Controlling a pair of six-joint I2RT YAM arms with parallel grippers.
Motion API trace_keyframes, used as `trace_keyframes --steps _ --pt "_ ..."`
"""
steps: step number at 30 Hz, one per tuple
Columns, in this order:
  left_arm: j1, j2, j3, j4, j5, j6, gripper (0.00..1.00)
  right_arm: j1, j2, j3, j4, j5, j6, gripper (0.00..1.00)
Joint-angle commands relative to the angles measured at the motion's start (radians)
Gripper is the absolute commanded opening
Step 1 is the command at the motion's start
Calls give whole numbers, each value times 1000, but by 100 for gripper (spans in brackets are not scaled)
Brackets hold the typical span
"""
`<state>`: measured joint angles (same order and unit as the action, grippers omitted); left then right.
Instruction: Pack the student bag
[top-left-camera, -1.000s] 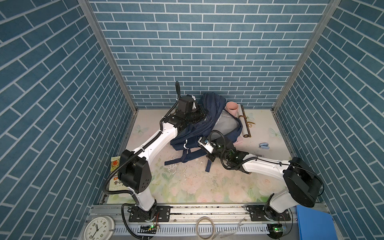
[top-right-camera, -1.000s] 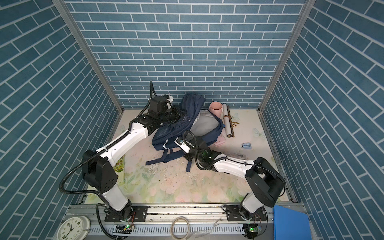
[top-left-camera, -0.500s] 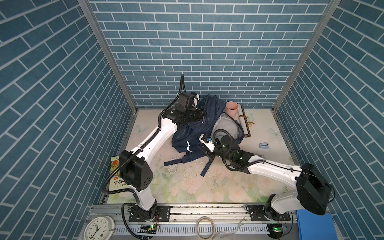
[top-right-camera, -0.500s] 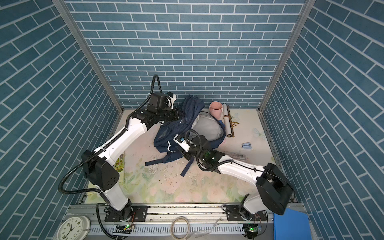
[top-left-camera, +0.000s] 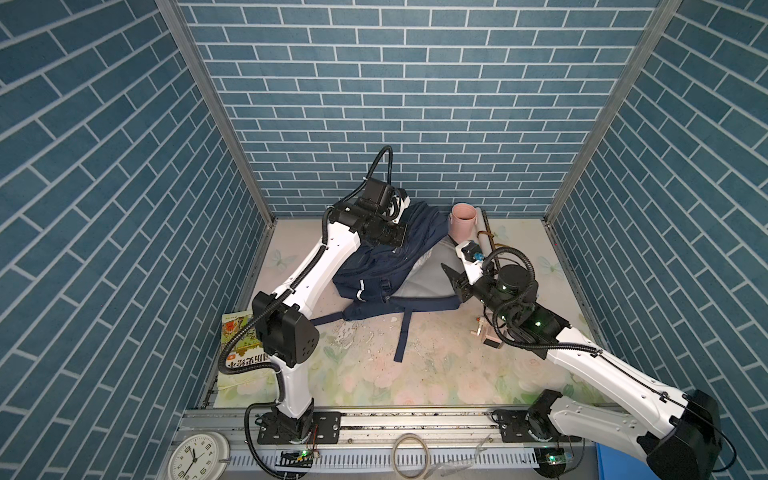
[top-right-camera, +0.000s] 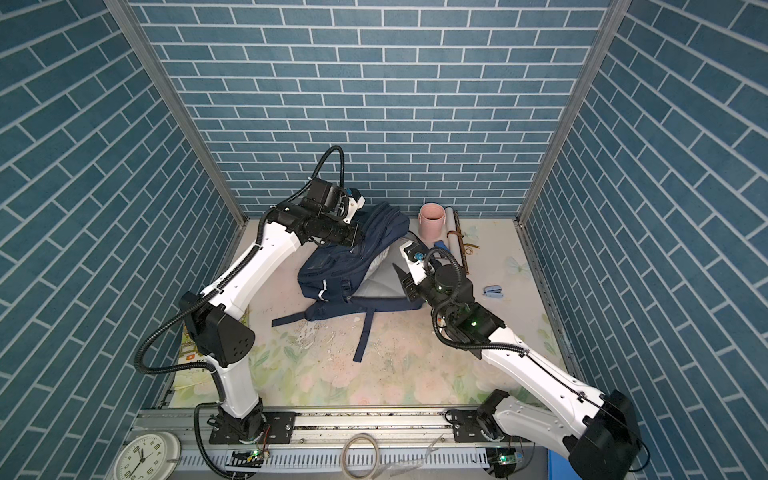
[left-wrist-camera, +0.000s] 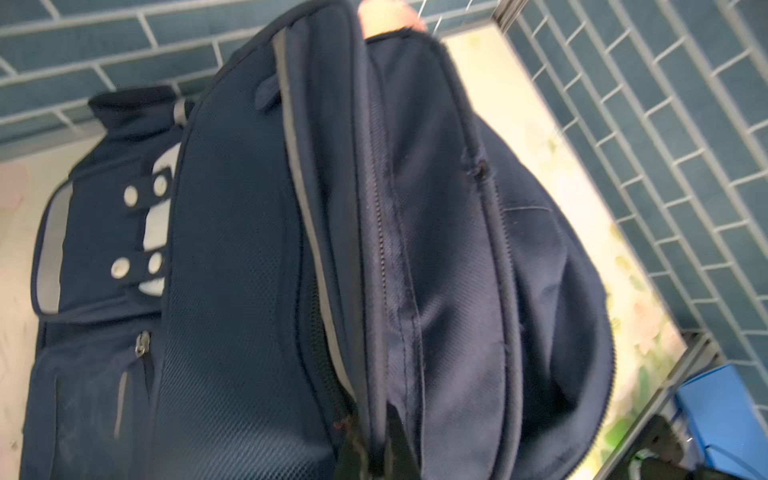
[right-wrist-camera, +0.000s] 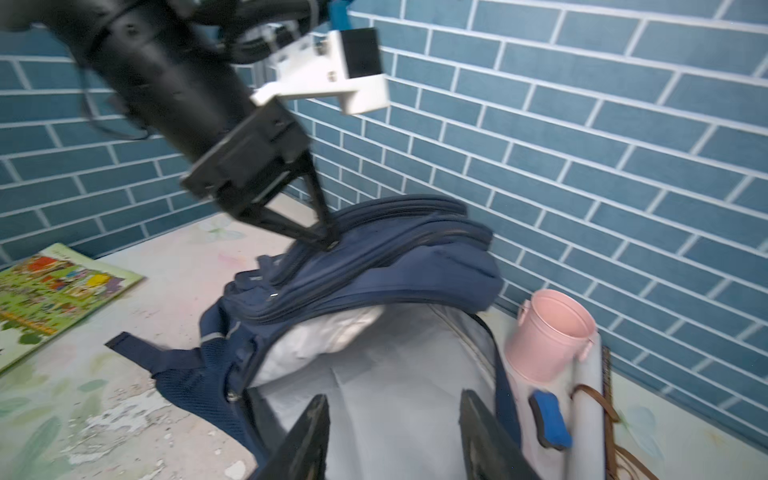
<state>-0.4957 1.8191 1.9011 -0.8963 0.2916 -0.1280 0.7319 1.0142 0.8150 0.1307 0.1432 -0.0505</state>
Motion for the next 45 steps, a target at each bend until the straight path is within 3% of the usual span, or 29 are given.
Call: trace_keyframes --steps 1,10,20,24,29,35,37,38,42,45 --pt "23 -116 -86 45 -55 80 0 -45 -28 -28 -88 103 90 54" --pt "45 -172 -210 17 -52 134 0 -200 37 -52 -130 43 144 66" --pt "39 -308 -458 91 -113 78 0 -350 239 9 -129 -114 112 78" --pt "22 -316 -538 172 -59 36 0 -374 318 64 -144 -129 96 78" --pt "-47 -323 -646 299 -59 -20 0 -387 362 103 -170 -156 97 78" --pt "-54 -384 -777 429 -75 -124 0 -390 361 95 -176 -185 101 76" --pt "-55 -392 -778 425 -108 -151 32 -391 358 99 -181 -235 110 74" --pt "-54 -400 -769 410 -144 -166 41 -391 355 101 -181 -276 110 73" --pt "19 -461 -747 341 -290 -261 64 -374 348 111 -177 -395 201 67" --pt "186 -537 -793 317 -265 -332 72 -303 360 154 -201 -421 271 65"
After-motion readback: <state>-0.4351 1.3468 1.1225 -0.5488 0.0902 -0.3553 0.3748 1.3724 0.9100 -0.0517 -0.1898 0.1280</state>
